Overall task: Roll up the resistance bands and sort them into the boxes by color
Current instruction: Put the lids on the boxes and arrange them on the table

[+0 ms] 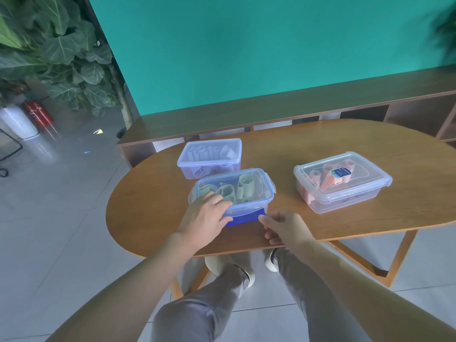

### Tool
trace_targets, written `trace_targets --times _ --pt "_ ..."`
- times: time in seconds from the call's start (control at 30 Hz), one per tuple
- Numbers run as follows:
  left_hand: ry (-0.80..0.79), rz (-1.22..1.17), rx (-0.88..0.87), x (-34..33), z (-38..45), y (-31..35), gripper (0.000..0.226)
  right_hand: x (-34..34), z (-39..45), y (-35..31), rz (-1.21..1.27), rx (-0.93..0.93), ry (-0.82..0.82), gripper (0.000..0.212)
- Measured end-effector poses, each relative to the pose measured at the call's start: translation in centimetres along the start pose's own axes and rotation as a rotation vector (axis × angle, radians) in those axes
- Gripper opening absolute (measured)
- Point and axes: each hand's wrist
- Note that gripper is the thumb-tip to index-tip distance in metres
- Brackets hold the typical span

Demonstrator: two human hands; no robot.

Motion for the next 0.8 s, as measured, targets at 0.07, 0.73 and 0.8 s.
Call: trace_targets --times 0.07,0.73,0.8 --pt "0.017 0.053 -0.069 0.0 0.3 -0.2 0.028 1.2 -0.6 -0.3 -0.063 0.047 0.07 0.024" --pt "0.278 -0.512 0.33 3.8 9.4 6.3 0.033 15.3 2.7 0.4 -0.982 0.724 0.462 0.046" --pt "0.282 -0.544 0.369 3.6 10.5 7.2 0.032 15.6 2.8 0.3 -0.994 0.841 0.462 0.038"
Point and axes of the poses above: each hand's wrist, its own z-axis towards the middle knuckle, its own x-axis out of the back of the hand, y = z × x
